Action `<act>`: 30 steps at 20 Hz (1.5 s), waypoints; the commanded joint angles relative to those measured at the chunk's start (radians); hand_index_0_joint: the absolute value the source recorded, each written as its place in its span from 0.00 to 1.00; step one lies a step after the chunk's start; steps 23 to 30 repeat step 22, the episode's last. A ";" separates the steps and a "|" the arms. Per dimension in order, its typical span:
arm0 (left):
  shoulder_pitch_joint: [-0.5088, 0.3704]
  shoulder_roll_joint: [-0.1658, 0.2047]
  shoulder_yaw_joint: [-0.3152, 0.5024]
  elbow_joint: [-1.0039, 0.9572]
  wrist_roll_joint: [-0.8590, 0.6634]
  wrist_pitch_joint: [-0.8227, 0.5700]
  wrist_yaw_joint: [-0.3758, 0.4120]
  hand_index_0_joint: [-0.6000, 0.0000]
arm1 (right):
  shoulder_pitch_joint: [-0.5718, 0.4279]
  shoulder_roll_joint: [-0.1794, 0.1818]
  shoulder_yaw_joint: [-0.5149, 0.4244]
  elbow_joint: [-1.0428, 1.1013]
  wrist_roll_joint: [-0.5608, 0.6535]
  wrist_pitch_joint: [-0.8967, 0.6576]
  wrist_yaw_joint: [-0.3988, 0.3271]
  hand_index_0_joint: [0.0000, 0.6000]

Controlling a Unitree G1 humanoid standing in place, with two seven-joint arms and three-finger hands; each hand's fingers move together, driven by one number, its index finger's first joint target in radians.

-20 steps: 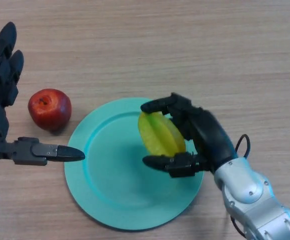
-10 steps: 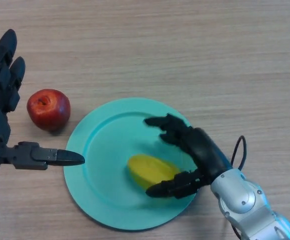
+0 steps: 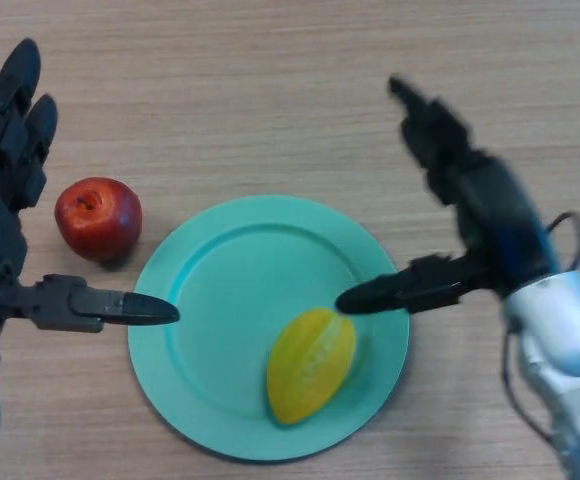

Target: Pick up the yellow starfruit and place it on the plate

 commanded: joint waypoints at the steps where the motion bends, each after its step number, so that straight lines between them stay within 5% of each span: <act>1: -0.026 0.018 0.035 -0.050 -0.021 -0.087 0.018 1.00 | -0.007 -0.011 -0.092 -0.108 0.033 -0.045 0.035 0.00; 8: -0.017 0.020 0.043 -0.014 -0.014 -0.110 0.026 1.00 | 0.095 -0.085 -0.238 -0.183 0.116 -0.088 0.053 0.00; 30: -0.056 0.018 0.001 0.034 0.039 -0.095 0.056 1.00 | 0.079 -0.083 -0.225 -0.164 0.084 -0.112 -0.001 0.00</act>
